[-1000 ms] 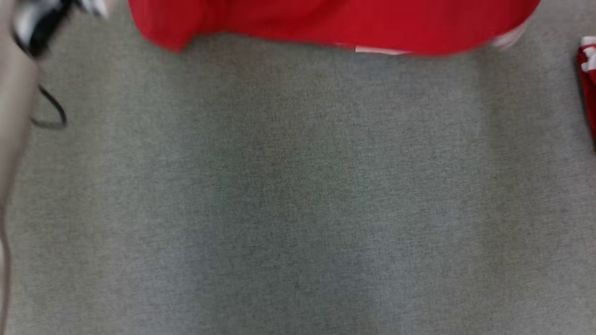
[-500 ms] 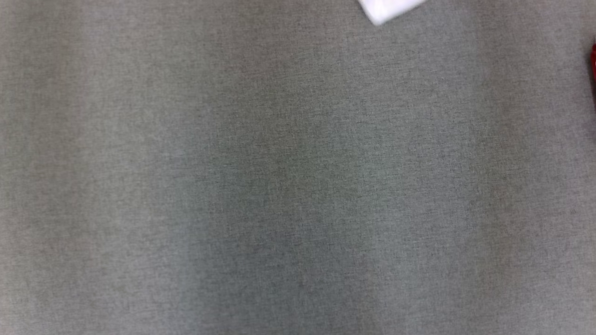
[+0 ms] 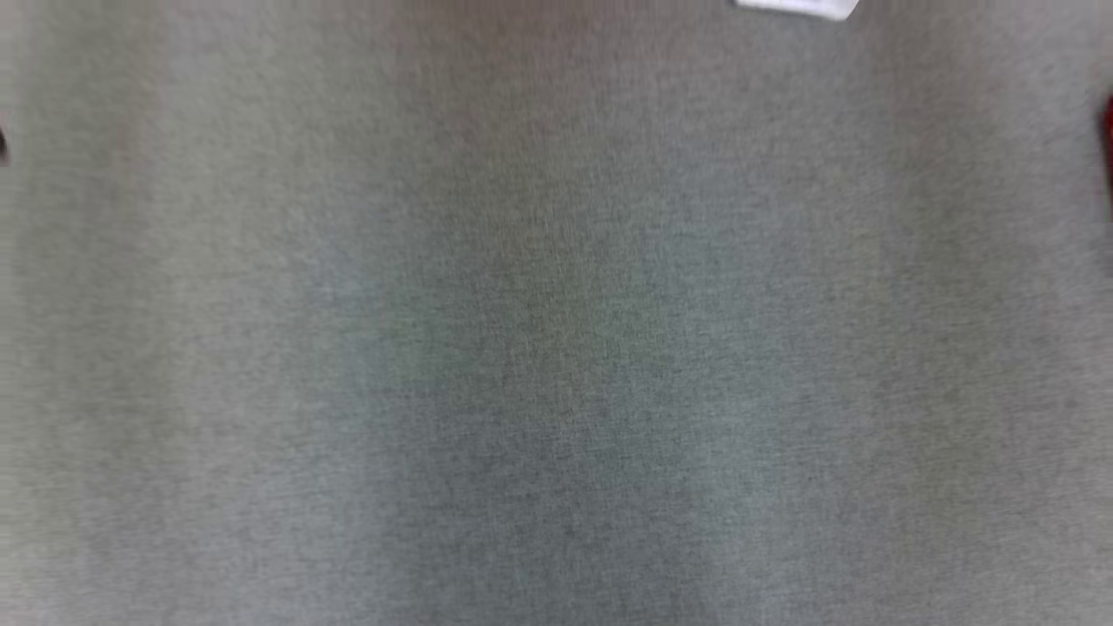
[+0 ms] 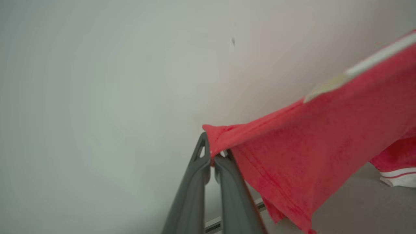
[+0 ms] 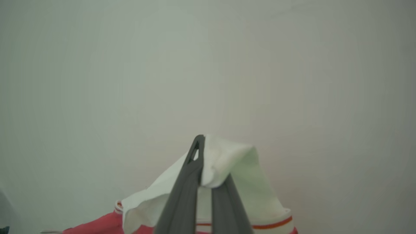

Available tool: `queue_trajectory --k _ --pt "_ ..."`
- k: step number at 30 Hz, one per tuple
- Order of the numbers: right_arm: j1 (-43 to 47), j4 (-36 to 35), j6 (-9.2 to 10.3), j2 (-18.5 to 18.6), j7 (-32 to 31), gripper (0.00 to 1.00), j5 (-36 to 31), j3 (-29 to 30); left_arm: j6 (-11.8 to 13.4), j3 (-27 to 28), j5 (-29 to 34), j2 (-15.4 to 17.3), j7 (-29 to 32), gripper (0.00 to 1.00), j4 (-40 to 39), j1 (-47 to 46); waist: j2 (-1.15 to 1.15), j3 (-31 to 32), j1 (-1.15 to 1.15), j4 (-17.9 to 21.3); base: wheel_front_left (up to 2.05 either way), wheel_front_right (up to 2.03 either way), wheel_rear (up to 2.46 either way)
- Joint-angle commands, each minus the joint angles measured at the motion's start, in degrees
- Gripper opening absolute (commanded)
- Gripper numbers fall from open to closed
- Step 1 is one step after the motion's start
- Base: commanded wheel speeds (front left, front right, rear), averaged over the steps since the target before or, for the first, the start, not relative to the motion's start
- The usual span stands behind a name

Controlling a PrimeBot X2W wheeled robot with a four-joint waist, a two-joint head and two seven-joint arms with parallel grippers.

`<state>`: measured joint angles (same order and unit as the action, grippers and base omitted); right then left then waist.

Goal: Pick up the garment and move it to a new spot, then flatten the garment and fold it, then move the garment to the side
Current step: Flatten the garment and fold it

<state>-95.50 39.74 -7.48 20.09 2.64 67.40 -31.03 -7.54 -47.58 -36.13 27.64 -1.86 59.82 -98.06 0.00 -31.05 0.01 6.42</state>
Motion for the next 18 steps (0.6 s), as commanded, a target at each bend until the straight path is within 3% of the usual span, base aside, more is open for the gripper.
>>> queue_trajectory --k 1,9,18 --pt "2.5 -0.7 0.0 0.9 -0.7 0.0 0.8 -0.8 0.1 -1.1 -1.2 1.0 0.4 0.0 -0.7 2.5 0.0 2.4 -0.01 -0.2 0.0 0.0 0.0" --pt "19.1 -6.5 0.0 5.3 -9.2 0.0 6.8 -7.1 0.1 -11.2 -12.0 6.8 7.2 0.0 -10.4 17.5 0.0 13.1 -0.01 -0.4 0.0 0.0 0.0" --pt "40.5 -13.8 0.0 12.0 -17.1 0.0 13.0 -11.5 0.1 -18.5 -22.4 12.9 13.4 0.0 -22.1 34.2 0.0 24.7 -0.01 -0.7 0.0 0.0 0.0"
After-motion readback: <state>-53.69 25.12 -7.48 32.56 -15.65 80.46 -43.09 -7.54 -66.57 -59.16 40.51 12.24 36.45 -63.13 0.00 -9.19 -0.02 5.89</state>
